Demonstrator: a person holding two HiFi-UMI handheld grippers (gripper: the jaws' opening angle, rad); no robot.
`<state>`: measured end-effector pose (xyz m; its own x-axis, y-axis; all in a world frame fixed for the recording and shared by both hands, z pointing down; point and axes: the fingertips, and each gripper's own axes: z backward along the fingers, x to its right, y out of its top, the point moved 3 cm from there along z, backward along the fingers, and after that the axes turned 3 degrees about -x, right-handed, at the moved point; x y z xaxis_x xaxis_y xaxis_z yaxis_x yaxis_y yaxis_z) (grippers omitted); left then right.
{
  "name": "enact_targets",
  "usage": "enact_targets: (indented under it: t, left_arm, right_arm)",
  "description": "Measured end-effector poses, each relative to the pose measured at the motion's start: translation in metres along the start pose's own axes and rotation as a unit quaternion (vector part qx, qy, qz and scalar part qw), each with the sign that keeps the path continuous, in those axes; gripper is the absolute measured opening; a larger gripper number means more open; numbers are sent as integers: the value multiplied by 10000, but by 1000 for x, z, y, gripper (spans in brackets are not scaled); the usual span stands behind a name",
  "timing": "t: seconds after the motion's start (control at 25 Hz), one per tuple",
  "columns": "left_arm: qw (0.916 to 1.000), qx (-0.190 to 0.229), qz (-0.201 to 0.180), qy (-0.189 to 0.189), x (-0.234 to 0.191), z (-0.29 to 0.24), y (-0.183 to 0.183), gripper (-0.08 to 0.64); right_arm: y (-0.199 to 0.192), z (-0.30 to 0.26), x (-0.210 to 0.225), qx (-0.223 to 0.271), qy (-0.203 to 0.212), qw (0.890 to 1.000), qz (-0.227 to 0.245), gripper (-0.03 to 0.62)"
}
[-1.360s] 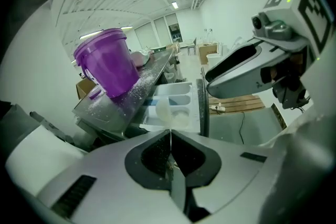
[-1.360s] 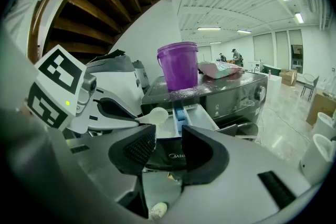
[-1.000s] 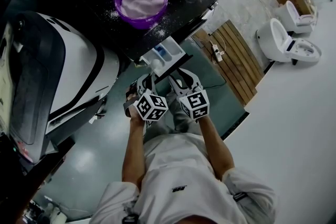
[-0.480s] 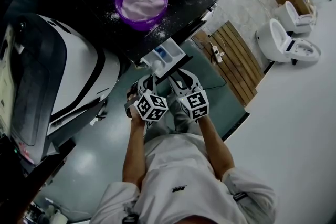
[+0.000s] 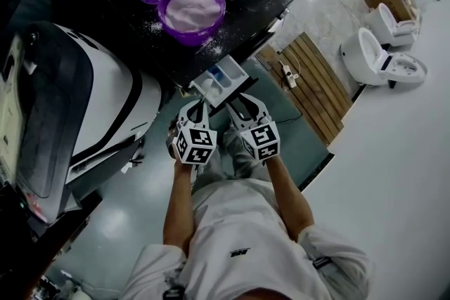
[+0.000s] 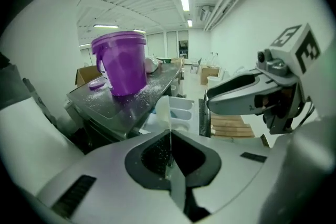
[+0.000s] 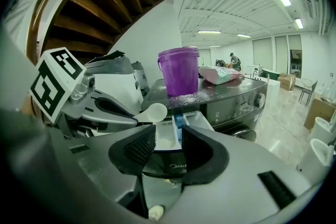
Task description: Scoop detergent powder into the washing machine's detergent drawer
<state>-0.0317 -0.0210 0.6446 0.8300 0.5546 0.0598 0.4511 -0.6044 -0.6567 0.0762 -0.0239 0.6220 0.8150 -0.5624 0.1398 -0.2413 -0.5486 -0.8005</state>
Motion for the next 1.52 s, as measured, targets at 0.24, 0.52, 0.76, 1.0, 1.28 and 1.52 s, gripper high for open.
enact_targets:
  t: [0.24, 0.52, 0.76, 1.0, 1.28, 1.52]
  left_arm:
    - [9964, 659, 520, -115, -18, 24, 20, 15]
    - [9891, 1191, 795, -334, -31, 53, 41, 15]
    - [9860, 1367, 868, -409, -35, 68, 42, 15]
    - [9865, 1358, 849, -339, -43, 74, 43, 15]
    - [9846, 1515, 835, -238, -54, 84, 48, 15]
    - [9845, 1522, 850, -168, -58, 85, 46, 15]
  right_arm:
    - [20, 5, -2, 193, -67, 9998, 83, 155]
    - [45, 14, -7, 397, -139, 9988, 256, 155]
    - [53, 22, -14, 399, -223, 9975, 535, 155]
    - [65, 28, -21, 498, -237, 9973, 479, 155]
    - [77, 27, -26, 612, -243, 9958, 633, 155]
    - [85, 24, -28, 649, -222, 9949, 738, 155]
